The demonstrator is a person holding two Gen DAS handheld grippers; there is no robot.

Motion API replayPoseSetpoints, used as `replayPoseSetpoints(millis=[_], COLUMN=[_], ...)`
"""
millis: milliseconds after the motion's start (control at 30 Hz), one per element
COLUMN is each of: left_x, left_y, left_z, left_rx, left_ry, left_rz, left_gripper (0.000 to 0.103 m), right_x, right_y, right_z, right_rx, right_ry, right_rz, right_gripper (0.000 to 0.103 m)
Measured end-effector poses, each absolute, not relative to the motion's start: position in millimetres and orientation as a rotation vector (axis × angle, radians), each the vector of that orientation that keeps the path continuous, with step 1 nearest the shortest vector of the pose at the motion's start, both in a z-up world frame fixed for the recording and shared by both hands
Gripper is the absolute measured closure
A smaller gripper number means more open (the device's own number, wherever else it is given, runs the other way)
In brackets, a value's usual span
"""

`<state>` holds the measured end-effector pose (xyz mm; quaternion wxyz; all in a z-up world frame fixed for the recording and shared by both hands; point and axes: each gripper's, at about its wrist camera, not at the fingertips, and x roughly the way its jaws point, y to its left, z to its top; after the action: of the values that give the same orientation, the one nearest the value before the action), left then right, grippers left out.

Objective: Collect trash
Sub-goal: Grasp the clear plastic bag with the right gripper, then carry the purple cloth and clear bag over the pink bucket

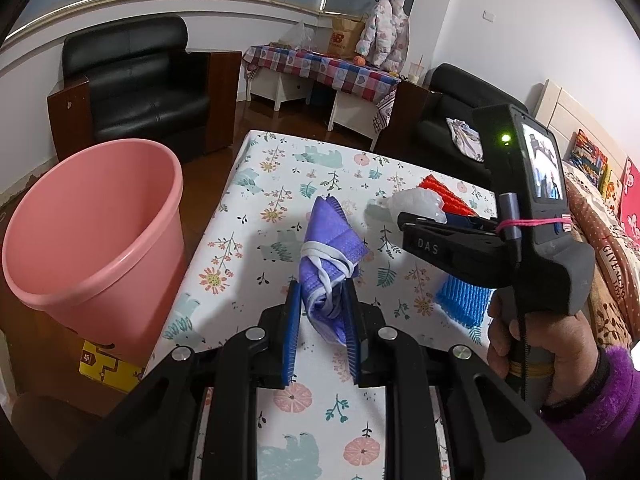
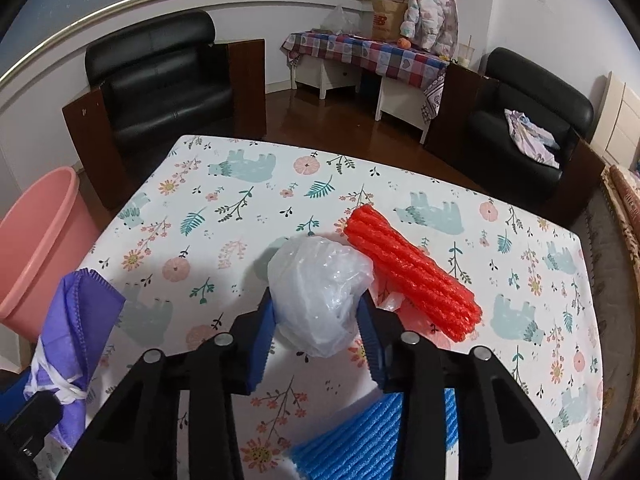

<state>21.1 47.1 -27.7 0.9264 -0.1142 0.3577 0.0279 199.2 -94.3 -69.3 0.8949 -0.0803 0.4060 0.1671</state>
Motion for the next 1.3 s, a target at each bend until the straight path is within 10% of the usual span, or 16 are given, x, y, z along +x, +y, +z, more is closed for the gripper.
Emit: replayPoseSetpoints(millis=[1300], left_x=[-9], left_y=[36], left_z=[-18], left_rx=[-0.196], left_ry=[0.658], left_rz=[0.135], left_gripper=[0.083], right_x=[65], right_y=[-131], right_z=[-34], right_rx=[-0.01], right_ry=[0.773], right_rz=[0.458], right_gripper=[0.066])
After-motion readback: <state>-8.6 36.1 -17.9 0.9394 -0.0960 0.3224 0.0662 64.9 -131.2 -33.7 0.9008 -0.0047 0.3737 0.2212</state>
